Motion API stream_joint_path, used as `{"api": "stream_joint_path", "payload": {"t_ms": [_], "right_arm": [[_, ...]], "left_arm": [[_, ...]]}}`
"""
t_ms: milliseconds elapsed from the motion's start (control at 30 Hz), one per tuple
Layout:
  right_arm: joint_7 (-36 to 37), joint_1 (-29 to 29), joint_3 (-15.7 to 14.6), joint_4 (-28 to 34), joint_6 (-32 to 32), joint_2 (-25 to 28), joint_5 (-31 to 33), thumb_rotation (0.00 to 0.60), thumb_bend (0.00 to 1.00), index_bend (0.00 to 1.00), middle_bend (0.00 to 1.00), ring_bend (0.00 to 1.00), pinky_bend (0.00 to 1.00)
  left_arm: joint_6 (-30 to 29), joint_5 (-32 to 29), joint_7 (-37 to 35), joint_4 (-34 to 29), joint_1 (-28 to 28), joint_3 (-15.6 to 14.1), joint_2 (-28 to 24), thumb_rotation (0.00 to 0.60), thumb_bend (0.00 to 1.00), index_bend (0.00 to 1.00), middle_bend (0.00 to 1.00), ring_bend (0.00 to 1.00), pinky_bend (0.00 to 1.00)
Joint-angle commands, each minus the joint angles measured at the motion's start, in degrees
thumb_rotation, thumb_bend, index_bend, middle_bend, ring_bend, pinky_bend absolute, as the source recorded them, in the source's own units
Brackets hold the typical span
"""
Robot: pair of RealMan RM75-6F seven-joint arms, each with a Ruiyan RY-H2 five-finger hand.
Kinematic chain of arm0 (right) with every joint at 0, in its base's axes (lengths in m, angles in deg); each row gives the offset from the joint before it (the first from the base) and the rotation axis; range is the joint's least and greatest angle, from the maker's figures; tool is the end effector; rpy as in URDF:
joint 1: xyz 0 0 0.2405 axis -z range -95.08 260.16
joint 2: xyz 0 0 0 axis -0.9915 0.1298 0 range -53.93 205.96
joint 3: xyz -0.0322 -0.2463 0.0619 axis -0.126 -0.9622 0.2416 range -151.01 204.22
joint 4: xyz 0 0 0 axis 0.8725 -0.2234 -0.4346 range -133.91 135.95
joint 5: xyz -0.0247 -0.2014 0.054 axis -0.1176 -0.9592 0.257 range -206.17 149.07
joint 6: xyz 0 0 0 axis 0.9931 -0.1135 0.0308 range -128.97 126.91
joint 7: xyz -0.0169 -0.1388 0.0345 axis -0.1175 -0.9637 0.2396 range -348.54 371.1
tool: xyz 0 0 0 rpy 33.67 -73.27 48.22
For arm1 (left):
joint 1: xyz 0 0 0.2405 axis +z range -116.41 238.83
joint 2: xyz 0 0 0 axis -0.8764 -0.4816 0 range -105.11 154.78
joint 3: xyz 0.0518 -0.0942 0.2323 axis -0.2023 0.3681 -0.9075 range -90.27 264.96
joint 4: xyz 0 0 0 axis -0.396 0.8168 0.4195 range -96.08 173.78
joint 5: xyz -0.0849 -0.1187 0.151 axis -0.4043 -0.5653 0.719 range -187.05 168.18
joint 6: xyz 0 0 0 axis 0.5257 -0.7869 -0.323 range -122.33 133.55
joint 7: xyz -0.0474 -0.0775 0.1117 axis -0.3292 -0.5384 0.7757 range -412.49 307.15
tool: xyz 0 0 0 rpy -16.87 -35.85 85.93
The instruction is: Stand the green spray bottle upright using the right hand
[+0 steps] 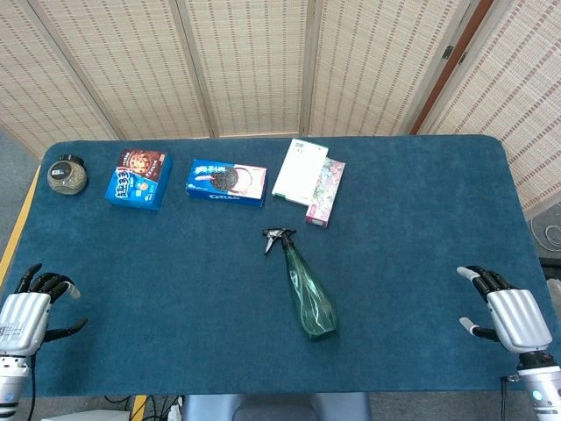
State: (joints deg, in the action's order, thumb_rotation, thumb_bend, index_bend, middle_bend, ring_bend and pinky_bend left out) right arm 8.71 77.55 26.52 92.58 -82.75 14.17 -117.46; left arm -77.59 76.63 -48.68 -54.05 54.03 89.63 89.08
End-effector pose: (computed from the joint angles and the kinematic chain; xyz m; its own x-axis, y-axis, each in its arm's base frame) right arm -0.3179 -0.1705 0.1560 0.4909 -0.1039 0.8650 -0.8712 -0.0634 0.4868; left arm -0.3037 0.1911 0.1516 0.4499 0.0270 0.8926 0.8924 -0.0510 -0.4483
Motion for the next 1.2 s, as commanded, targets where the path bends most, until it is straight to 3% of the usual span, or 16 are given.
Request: {"api": "stream_joint_path", "payload": {"t_ms": [33, 400, 733, 800, 1067, 1200], "right_arm": [[0.4, 0.2, -0.1, 0.0, 0.0, 0.0, 0.1, 0.600, 0.07, 0.24, 0.24, 0.26, 0.58], [1.5, -2.5, 1.5, 1.0, 1.8, -0.2, -0.7, 0.600, 0.07, 0.23, 0.23, 0.24, 0.58], [3.1, -11.0, 3.2, 6.2, 10.2, 1.0, -4.7, 0.600, 0.07, 0.18, 0.15, 0.13, 0.41], [3.6, -13.6, 3.3, 7.3, 13.5, 1.9, -5.7, 0.600, 0.11, 0.18, 0.14, 0.12, 0.40], [5.5, -22.3, 3.5, 10.1, 24.6, 3.3, -7.7, 0.600, 0.57, 0.18, 0.14, 0.12, 0.36], [5.6, -25.5, 3.0, 10.3, 27.4, 2.7, -10.0, 0.600, 0.71, 0.18, 0.14, 0.12, 0.35]], "left_arm": [[0.3, 0.4, 0.1, 0.4, -0.2, -0.3, 0.5, 0.600, 0.00, 0.49, 0.42, 0.29, 0.17], [-0.4, 0.1, 0.1, 0.8, 0.4, -0.4, -0.3, 0.600, 0.00, 0.49, 0.43, 0.30, 0.19], [-1.4, 0.3, -1.5, 1.8, 1.5, -1.0, -2.0, 0.600, 0.00, 0.49, 0.44, 0.31, 0.21], [-1.6, 0.2, -1.7, 2.0, 1.7, -1.0, -2.3, 0.600, 0.00, 0.49, 0.44, 0.31, 0.22], [-1.8, -0.3, -1.9, 2.5, 2.2, -1.0, -2.7, 0.600, 0.00, 0.49, 0.45, 0.31, 0.23], [-1.7, -0.4, -1.6, 2.5, 2.3, -1.0, -2.7, 0.600, 0.00, 0.49, 0.45, 0.32, 0.23]]}}
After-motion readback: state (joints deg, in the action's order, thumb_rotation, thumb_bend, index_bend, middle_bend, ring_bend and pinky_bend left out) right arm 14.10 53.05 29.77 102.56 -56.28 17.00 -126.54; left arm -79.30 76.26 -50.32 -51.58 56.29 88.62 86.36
